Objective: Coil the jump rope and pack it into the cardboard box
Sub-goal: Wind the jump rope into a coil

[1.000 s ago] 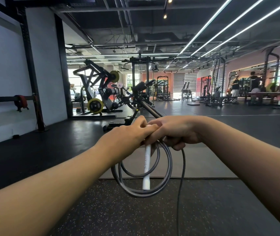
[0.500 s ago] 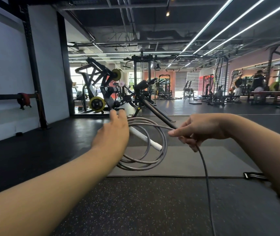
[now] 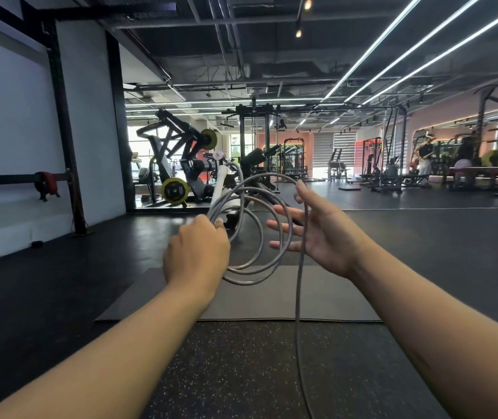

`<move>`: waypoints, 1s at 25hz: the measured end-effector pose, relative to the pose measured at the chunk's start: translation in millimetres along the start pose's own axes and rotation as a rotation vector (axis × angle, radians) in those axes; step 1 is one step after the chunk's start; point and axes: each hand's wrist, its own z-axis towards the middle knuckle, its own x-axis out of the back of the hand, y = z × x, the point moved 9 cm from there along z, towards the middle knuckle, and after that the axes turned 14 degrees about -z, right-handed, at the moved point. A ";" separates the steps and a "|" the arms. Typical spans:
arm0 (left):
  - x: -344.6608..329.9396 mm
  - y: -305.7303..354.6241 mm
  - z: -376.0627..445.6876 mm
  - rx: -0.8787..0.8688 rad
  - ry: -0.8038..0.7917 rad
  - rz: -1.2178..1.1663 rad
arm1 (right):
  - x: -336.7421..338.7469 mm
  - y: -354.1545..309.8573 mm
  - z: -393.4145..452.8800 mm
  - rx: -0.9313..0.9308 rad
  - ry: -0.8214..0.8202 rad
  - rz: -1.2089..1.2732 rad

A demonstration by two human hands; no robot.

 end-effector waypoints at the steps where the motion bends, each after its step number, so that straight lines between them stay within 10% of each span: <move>1: -5.0 -0.1 -3.5 0.045 0.014 -0.052 | -9.7 -0.5 -1.1 0.023 0.015 -0.024; 17: -35.2 -24.8 -20.7 0.404 -0.121 -0.994 | -38.3 -11.9 -9.1 0.194 0.121 -0.553; 22: 22.8 31.6 -15.0 -0.340 0.148 -0.307 | -50.7 -15.7 -2.8 0.172 -0.009 -0.927; 25: -2.1 79.7 -30.9 -0.833 -0.046 0.270 | -60.3 -26.5 -6.5 0.250 -0.070 -1.050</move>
